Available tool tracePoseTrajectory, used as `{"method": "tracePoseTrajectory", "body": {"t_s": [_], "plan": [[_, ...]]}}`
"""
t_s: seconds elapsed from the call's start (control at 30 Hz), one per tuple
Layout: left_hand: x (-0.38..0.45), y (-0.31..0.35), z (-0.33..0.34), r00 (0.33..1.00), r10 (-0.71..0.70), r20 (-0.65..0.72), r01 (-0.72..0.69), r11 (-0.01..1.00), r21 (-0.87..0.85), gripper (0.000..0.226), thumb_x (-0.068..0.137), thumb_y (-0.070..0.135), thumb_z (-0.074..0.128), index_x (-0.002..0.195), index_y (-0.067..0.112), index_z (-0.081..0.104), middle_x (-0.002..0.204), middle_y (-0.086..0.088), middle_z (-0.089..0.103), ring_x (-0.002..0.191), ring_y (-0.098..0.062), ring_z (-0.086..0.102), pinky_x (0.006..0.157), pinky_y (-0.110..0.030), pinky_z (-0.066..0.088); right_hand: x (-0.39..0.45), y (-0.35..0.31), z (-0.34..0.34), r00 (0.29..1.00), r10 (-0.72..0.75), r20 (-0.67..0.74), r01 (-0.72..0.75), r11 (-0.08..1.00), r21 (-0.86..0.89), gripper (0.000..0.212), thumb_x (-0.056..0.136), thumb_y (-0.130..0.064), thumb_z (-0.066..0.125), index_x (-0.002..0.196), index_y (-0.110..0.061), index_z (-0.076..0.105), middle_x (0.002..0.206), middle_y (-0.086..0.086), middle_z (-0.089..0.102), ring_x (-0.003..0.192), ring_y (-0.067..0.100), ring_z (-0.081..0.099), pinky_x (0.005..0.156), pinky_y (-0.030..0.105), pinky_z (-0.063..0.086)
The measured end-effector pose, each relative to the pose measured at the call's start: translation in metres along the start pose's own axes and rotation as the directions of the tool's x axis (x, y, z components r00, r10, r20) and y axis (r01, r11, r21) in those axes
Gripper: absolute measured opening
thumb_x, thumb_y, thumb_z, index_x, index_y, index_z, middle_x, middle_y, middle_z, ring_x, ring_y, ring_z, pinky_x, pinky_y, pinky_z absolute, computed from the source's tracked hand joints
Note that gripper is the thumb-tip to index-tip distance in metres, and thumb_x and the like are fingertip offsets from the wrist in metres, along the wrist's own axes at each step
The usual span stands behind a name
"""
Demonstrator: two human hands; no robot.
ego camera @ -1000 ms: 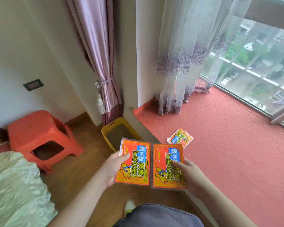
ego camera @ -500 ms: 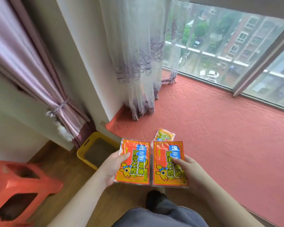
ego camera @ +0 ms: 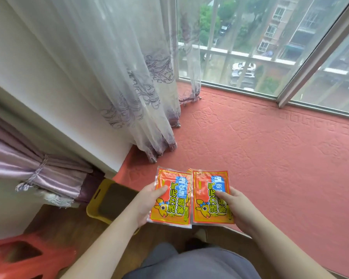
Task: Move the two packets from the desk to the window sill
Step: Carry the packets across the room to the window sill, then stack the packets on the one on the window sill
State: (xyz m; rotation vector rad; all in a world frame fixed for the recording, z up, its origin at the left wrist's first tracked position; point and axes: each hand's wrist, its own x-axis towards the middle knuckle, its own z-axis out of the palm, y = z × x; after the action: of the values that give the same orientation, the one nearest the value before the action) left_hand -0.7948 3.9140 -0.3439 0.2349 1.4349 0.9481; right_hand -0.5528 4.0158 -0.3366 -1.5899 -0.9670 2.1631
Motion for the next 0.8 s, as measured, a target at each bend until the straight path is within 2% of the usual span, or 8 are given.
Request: {"method": "tracePoseTrajectory", "body": {"t_s": [0.27, 0.47, 0.6, 0.7, 0.8], "plan": [[0.068, 0.017, -0.011, 0.993, -0.102, 0.059, 0.098, 0.993, 0.064, 0.027, 0.097, 0.021, 0.056, 0.121, 0.011, 0.062, 0.109, -0.021, 0.074, 0.102, -0.041, 0.07, 0.096, -0.061, 0.05, 0.032, -0.001, 0.002, 0.992, 0.047, -0.117, -0.03, 0.989, 0.142, 0.019, 0.096, -0.012, 0.055, 0.113, -0.012, 0.063, 0.096, 0.019, 0.078, 0.081, 0.035, 0.076, 0.072, 0.045, 0.06], [0.119, 0.021, 0.011, 0.985, -0.157, 0.075, 0.152, 0.986, 0.075, 0.027, 0.097, 0.021, 0.055, 0.12, 0.008, 0.061, 0.111, -0.026, 0.072, 0.105, -0.046, 0.066, 0.095, -0.064, 0.049, 0.053, 0.013, 0.012, 0.977, 0.079, -0.197, -0.023, 0.962, 0.273, 0.02, 0.093, -0.012, 0.059, 0.112, -0.013, 0.065, 0.098, 0.019, 0.078, 0.085, 0.036, 0.075, 0.075, 0.048, 0.06], [0.143, 0.017, 0.028, 0.977, -0.157, 0.145, 0.148, 0.987, 0.068, 0.016, 0.095, 0.032, 0.056, 0.105, 0.022, 0.064, 0.108, -0.018, 0.075, 0.101, -0.039, 0.069, 0.095, -0.059, 0.051, 0.072, 0.028, 0.02, 0.948, 0.085, -0.305, 0.008, 0.956, 0.292, 0.015, 0.092, -0.009, 0.062, 0.106, -0.009, 0.067, 0.094, 0.018, 0.078, 0.083, 0.035, 0.075, 0.074, 0.049, 0.061], [0.158, 0.003, 0.036, 0.963, -0.156, 0.217, 0.138, 0.986, 0.099, 0.037, 0.091, 0.037, 0.06, 0.12, 0.014, 0.063, 0.114, -0.02, 0.073, 0.105, -0.041, 0.069, 0.093, -0.06, 0.052, 0.088, 0.039, 0.025, 0.91, 0.063, -0.409, 0.029, 0.976, 0.215, 0.019, 0.087, -0.011, 0.069, 0.106, -0.009, 0.067, 0.093, 0.014, 0.079, 0.083, 0.031, 0.076, 0.077, 0.05, 0.061], [0.168, -0.012, 0.042, 0.957, -0.163, 0.242, 0.135, 0.982, 0.128, 0.045, 0.085, 0.032, 0.065, 0.124, 0.009, 0.061, 0.115, -0.022, 0.072, 0.106, -0.041, 0.068, 0.091, -0.056, 0.054, 0.103, 0.049, 0.029, 0.873, 0.062, -0.484, 0.032, 0.983, 0.182, 0.024, 0.083, -0.013, 0.075, 0.104, -0.01, 0.065, 0.094, 0.01, 0.077, 0.081, 0.024, 0.076, 0.072, 0.043, 0.063]]}}
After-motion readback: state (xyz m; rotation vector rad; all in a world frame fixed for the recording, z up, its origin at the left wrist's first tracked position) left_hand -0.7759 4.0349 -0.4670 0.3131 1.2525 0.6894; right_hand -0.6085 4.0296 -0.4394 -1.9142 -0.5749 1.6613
